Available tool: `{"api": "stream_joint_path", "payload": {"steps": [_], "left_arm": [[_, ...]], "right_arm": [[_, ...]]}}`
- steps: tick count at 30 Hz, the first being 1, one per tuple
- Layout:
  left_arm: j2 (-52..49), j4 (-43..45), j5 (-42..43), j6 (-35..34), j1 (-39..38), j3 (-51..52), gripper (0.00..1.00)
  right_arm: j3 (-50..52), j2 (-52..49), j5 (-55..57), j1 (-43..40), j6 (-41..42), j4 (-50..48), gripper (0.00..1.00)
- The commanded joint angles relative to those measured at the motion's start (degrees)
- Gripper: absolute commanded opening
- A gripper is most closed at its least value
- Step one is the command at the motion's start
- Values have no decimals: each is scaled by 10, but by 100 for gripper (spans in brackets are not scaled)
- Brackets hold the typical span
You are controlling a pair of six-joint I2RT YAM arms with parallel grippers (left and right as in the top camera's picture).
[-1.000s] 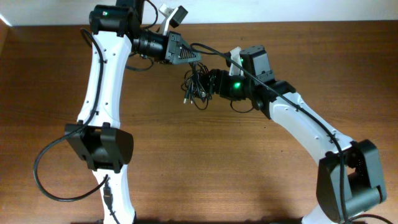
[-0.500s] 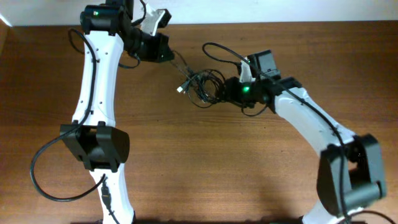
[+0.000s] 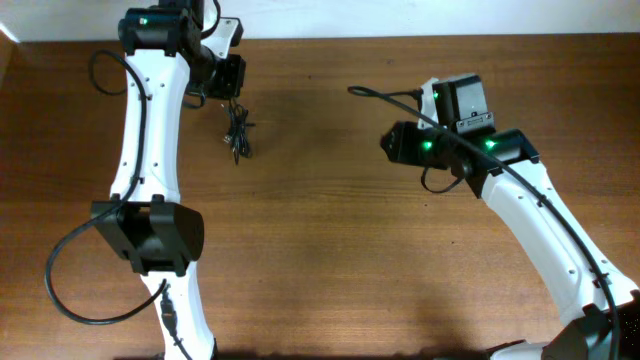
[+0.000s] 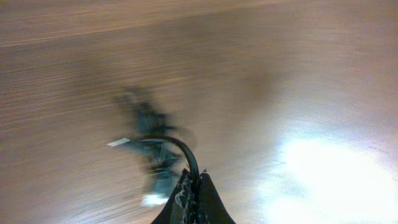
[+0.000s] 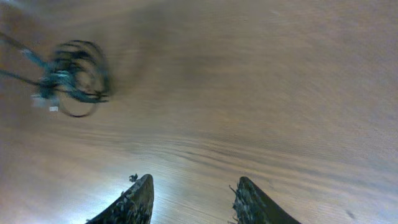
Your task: Untangle cables
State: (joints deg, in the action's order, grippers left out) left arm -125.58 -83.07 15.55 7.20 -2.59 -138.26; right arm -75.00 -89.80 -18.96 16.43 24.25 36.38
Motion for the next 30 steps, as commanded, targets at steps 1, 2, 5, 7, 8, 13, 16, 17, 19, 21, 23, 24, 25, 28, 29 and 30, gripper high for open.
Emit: {"api": "stream_joint_path", "payload": {"steps": [1, 2, 5, 7, 8, 13, 16, 17, 19, 21, 23, 24, 25, 28, 29, 30], "left_arm": [[16, -8, 261, 41, -3, -11, 0], [16, -12, 317, 42, -7, -11, 0], [16, -14, 388, 42, -18, -11, 0], [16, -16, 444, 42, -27, -11, 0], [16, -19, 478, 42, -31, -11, 0], [16, -27, 537, 40, -37, -11, 0], [16, -32, 586, 40, -37, -11, 0], [16, -38, 593, 40, -37, -11, 0], [16, -69, 593, 40, -37, -11, 0], [16, -90, 598, 40, -37, -11, 0], [16, -109, 603, 40, -37, -11, 0], [16, -116, 603, 41, -37, -11, 0], [16, -124, 603, 41, -37, -11, 0], [16, -137, 604, 40, -37, -11, 0], [16, -137, 613, 40, -37, -11, 0], [16, -137, 629, 40, -37, -11, 0]], "right_arm": [[-3, 9, -53, 7, -16, -20, 50], [-3, 9, -53, 16, -24, -29, 51], [-3, 7, -46, 40, -44, -47, 56], [-3, 2, -46, 53, -60, -55, 57], [-3, -4, -46, 59, -70, -59, 57], [-3, -12, -46, 80, -110, -88, 56], [-3, -25, -43, 94, -191, -97, 57], [-3, -28, -40, 94, -214, -101, 57], [-3, -28, 17, 94, -231, -117, 57], [-3, -28, 21, 94, -270, -132, 56], [-3, -28, 21, 94, -287, -142, 53], [-3, -28, 20, 94, -296, -144, 53], [-3, -28, 18, 94, -306, -144, 51], [-3, -29, 14, 94, -314, -144, 46], [-3, -30, 14, 94, -316, -144, 45], [-3, -36, 14, 94, -316, -148, 43]]}}
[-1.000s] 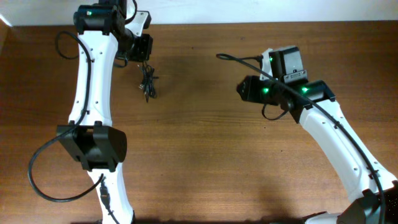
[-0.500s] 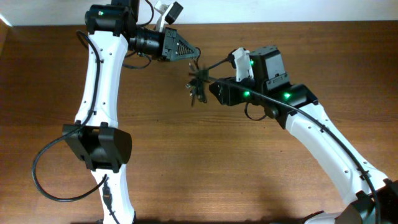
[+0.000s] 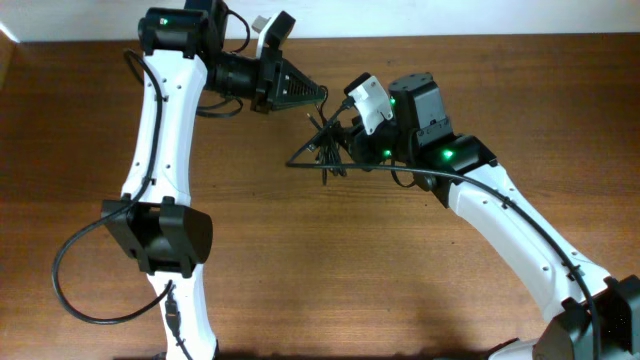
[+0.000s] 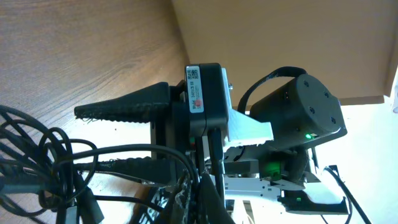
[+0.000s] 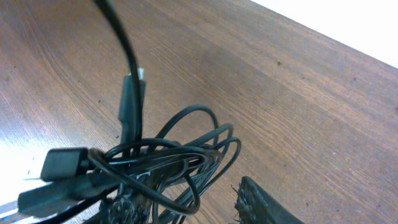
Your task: Untangle cables
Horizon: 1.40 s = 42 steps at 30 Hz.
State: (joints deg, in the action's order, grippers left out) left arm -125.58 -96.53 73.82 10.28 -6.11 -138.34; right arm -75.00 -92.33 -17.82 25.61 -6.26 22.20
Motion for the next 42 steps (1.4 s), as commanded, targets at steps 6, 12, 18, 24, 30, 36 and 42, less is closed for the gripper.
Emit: {"api": "stream_joint_path", "payload": {"steps": [6, 12, 18, 24, 30, 36, 42], "left_arm": [[16, -2, 47, 10, -3, -10, 0], [15, 37, -207, 9, -2, -10, 0], [15, 63, -501, 9, -2, -10, 8], [10, 85, -651, 9, -2, 1, 27], [-2, 111, -523, 11, -2, 45, 31], [-2, 163, -237, 128, -43, 123, 54], [-2, 304, -146, 128, -109, 204, 68]], "right_arm": [[-3, -32, -27, 2, -3, -50, 10], [-3, 25, -26, -70, 187, -30, 4], [-3, 112, -21, -98, 263, 63, 4], [-14, 123, -105, -138, 280, 118, 4], [-38, 122, -123, -132, 264, 188, 4], [-38, 120, -118, -128, 262, 190, 4], [-38, 114, -118, -128, 262, 196, 4]]}}
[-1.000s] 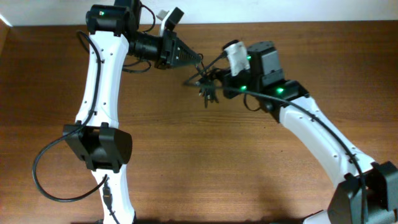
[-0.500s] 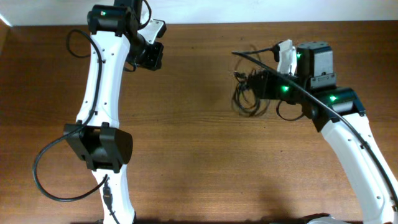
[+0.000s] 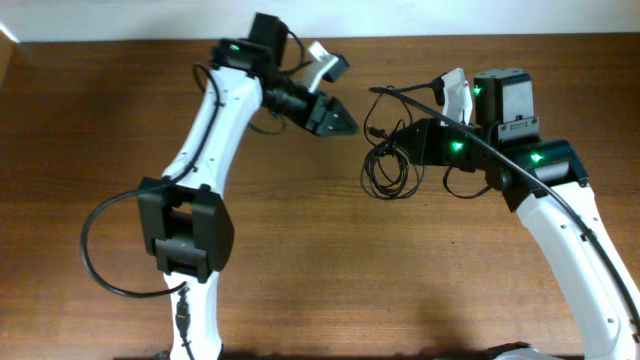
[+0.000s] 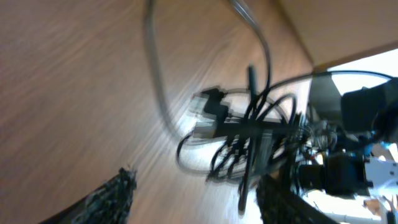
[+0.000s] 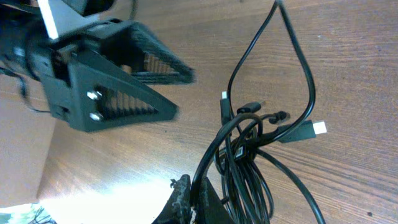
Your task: Untangle cables
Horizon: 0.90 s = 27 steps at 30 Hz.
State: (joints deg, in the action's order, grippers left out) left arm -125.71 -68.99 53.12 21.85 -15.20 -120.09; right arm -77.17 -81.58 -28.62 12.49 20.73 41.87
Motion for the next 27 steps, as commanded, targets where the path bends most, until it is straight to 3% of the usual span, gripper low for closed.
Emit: {"api": "stream_joint_path", "payload": {"steps": [1, 6, 8, 12, 14, 17, 19, 21, 22, 23, 24, 27], "left_arm": [[-1, 30, 61, 13, -23, 21, 68], [-1, 45, 64, 23, -42, 22, 66], [-1, 54, 114, 18, -42, 22, 65], [-1, 86, 120, -180, -42, 22, 65], [-1, 92, 108, -213, -45, 22, 65], [-1, 89, 26, -262, -76, 23, 66], [-1, 88, -1, -287, -90, 23, 61], [-1, 80, -8, -287, -92, 23, 49], [-1, 76, -21, -287, -92, 23, 39], [-1, 72, -31, -287, -92, 23, 15], [-1, 70, -31, -287, -92, 23, 0], [-1, 68, -51, -287, -81, 23, 0]], "right_arm": [[-16, 5, -9, 3, -8, 2, 4], [-16, 5, -9, 4, -7, 5, 4], [-16, 5, -9, 3, -7, 5, 4], [-16, 5, -7, 3, -7, 6, 4], [-16, 5, -7, 3, -7, 7, 4], [-16, 5, -7, 3, -7, 9, 4], [-16, 5, -7, 3, -8, 9, 4], [-16, 5, -7, 3, -8, 11, 4], [-16, 5, -7, 3, -8, 11, 4], [-16, 5, -3, 3, -7, 12, 4], [-16, 5, 2, 3, -7, 12, 4], [-16, 5, 8, 3, -8, 13, 4]]}}
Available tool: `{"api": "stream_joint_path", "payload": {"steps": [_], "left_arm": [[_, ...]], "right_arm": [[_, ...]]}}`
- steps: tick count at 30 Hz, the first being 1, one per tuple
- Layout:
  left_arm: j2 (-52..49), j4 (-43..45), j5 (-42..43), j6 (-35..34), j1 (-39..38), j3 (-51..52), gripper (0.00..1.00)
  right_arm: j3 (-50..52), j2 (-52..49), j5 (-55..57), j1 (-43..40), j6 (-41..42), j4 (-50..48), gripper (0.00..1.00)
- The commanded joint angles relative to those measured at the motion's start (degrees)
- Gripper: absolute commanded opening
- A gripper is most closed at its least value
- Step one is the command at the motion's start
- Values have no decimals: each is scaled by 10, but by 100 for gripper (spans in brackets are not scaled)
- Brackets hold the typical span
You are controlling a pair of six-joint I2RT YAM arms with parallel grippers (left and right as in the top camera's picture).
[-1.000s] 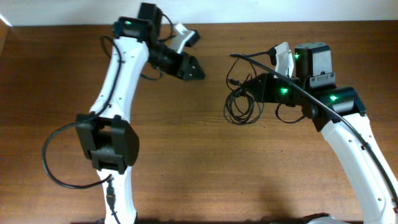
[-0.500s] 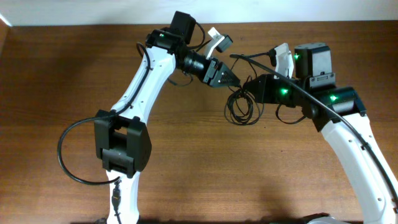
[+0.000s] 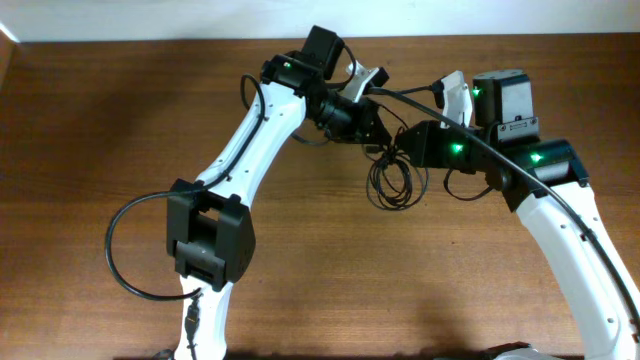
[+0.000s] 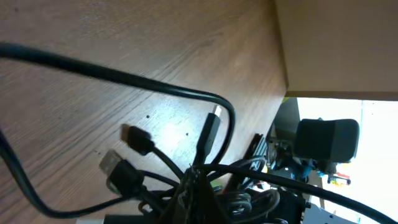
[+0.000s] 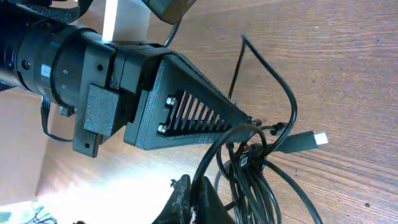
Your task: Untangle cables
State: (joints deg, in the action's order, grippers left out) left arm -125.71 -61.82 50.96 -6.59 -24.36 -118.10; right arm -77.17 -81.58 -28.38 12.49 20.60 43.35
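Note:
A tangled bundle of black cables [image 3: 394, 172] hangs over the brown table between the two arms; loops droop below and a long strand [image 3: 400, 95] arches over the top. In the right wrist view my right gripper [image 5: 195, 188] is shut on one strand of the bundle [image 5: 249, 168], and a USB plug [image 5: 309, 139] sticks out to the right. My left gripper [image 5: 253, 122] points into the knot from the left, jaws together. In the left wrist view the left gripper [image 4: 196, 179] is shut on cable strands, with plugs [image 4: 209, 129] just beyond it.
The wooden table [image 3: 300, 290] spreads below both arms. The left arm [image 3: 250, 130] reaches across from the left, and its base cable [image 3: 120, 260] loops at the near left. The right arm [image 3: 560, 220] comes in from the right edge.
My left gripper was open and apart from the bundle, to its left. Now it is shut on the knot, right beside the right gripper, which still holds its strand in about the same place.
First my left gripper held the bundle at the far left, with the right gripper open on the right. Then both met mid-table, the right jaws around the cables. Then the right gripper held the bundle alone and the left was open. Now both grip it.

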Motion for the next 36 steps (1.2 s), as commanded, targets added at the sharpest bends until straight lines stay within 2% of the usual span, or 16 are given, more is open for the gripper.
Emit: {"api": "stream_joint_path", "payload": {"steps": [1, 4, 7, 11, 17, 18, 20, 21, 22, 24, 28, 29, 32, 34, 36], "left_arm": [[-1, -4, -56, -2, 18, 3, 0], [-1, -10, -169, -2, 52, 3, 0], [1, -23, -173, 3, 90, -5, 0], [7, -45, -163, 52, 118, -9, 0], [7, -47, -178, 54, 188, -11, 0], [7, -50, -177, 59, 193, -11, 0], [7, -63, -178, 92, 196, -11, 0], [7, -71, -178, 108, 195, -11, 0], [7, -78, -177, 123, 193, -11, 0], [7, -96, -177, 156, 184, -11, 0], [7, -194, -183, 262, 126, 1, 0], [7, -197, -195, 262, 111, 10, 1], [7, -165, -237, 243, 61, 69, 11], [7, -131, -307, 178, 42, 108, 11], [7, -105, -317, 149, 37, 132, 10]], "right_arm": [[-16, 5, 6, 3, -6, -2, 4], [-16, 4, 76, 3, 12, 20, 4], [-16, -22, 131, 3, 22, 49, 4], [-16, -92, 52, 14, 22, 40, 4], [-16, -115, 8, 113, 22, -45, 4], [-16, -116, 33, 115, 24, -46, 15], [-16, -118, 107, 108, 24, -28, 79], [-16, -121, 129, 104, 24, -20, 94], [-16, -124, 145, 97, 31, -8, 99], [-16, -127, 162, 84, 43, 11, 99], [-16, -127, 162, 43, 38, 49, 99], [-16, -127, 162, 34, 37, 54, 99], [-16, -127, 162, 18, 26, 66, 99], [-16, -127, 163, 17, 21, 72, 99], [-16, -127, 167, 17, 21, 72, 99]]}}
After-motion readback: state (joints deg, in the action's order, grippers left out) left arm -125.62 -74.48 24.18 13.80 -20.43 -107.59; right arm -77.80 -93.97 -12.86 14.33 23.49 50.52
